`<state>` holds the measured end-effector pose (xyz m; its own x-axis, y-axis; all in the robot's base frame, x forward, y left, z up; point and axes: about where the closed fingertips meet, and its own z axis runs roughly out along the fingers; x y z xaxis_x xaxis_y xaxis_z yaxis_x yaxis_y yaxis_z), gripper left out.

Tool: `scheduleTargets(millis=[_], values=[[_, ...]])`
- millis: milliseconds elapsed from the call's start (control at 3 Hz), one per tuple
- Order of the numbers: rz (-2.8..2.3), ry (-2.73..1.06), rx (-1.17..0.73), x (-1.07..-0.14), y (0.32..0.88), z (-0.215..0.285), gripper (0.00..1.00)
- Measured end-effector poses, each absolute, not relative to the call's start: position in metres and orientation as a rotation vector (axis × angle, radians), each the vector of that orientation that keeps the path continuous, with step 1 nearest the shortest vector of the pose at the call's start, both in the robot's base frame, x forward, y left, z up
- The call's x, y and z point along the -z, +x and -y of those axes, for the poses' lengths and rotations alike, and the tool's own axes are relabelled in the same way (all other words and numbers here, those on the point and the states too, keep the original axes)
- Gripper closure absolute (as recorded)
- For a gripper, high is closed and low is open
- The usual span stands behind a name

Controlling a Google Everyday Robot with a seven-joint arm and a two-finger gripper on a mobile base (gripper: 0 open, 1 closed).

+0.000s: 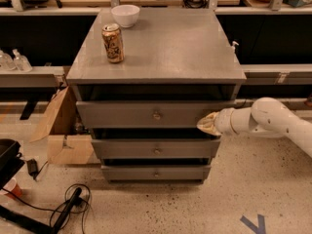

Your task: Close top drawer

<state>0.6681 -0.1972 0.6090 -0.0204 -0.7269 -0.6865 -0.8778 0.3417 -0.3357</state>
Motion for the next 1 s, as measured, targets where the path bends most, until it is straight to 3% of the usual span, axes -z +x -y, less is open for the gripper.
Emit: scheduleTargets(millis=[1000], values=[[-1.773, -1.424, -0.175, -0.628, 0.701, 0.220, 1.00]])
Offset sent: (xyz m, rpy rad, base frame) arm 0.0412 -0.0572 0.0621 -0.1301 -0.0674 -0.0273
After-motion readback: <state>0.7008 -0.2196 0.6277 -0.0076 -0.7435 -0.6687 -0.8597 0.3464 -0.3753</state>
